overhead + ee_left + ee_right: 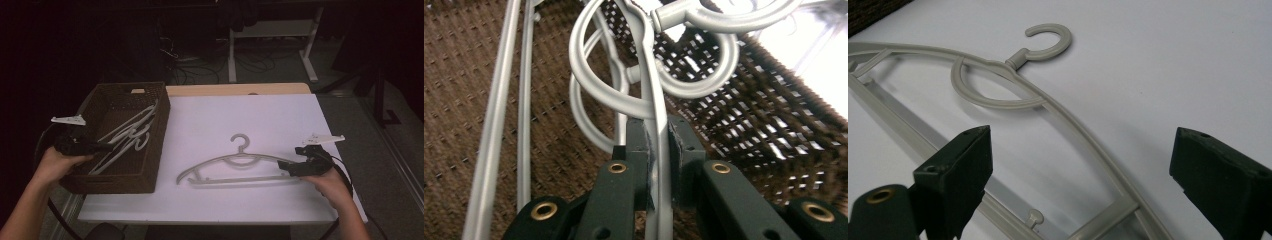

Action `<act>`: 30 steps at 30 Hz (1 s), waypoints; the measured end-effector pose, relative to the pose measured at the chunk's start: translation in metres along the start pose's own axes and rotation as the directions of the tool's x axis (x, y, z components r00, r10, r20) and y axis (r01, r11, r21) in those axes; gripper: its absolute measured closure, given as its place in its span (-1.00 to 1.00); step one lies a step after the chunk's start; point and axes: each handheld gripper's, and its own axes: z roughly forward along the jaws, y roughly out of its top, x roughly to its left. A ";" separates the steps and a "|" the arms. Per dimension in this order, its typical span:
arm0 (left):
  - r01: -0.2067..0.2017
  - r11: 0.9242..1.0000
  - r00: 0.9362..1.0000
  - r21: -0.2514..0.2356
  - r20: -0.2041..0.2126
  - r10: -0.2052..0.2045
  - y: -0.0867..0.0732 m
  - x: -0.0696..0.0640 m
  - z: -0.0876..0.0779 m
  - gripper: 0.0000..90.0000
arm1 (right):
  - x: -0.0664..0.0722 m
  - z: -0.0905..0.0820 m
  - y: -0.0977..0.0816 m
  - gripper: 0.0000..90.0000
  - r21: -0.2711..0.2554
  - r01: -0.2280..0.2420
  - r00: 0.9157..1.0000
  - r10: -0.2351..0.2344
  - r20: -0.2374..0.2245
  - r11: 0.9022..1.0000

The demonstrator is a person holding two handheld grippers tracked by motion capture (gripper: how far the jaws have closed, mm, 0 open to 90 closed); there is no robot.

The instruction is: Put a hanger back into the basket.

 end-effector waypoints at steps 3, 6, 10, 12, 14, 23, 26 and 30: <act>0.011 1.000 1.000 0.013 -0.006 -0.011 0.000 0.001 0.001 0.76 | 0.000 0.000 0.000 -0.78 -0.002 0.000 1.000 0.000 0.000 1.000; 0.014 1.000 0.999 0.002 -0.034 -0.014 0.000 0.002 -0.002 0.49 | 0.000 0.000 0.001 -0.78 -0.004 0.001 1.000 -0.001 0.000 1.000; 0.007 1.000 0.999 -0.030 -0.053 -0.009 0.002 0.002 -0.006 0.27 | 0.000 -0.001 0.001 -0.78 -0.003 0.005 1.000 -0.005 0.001 1.000; 0.007 0.999 0.998 -0.046 -0.056 -0.010 0.004 0.002 -0.007 0.13 | 0.000 -0.001 0.001 -0.78 -0.005 0.005 1.000 -0.005 0.001 1.000; 0.006 0.998 0.998 -0.062 -0.060 -0.010 0.006 0.000 -0.007 -0.02 | 0.000 -0.002 0.001 -0.78 -0.006 0.004 1.000 -0.004 0.002 1.000; -0.020 0.993 0.999 -0.116 -0.029 0.016 0.022 -0.017 -0.003 -0.38 | 0.001 -0.001 0.002 -0.78 -0.004 0.007 1.000 -0.007 0.000 1.000; -0.030 0.991 0.999 -0.128 -0.021 0.027 0.030 -0.026 0.002 -0.40 | 0.001 -0.001 0.002 -0.78 -0.001 0.009 1.000 -0.009 0.001 1.000; -0.051 0.986 0.999 -0.159 -0.004 0.051 0.043 -0.044 0.007 -0.39 | 0.001 -0.002 0.003 -0.78 -0.002 0.009 1.000 -0.009 0.003 1.000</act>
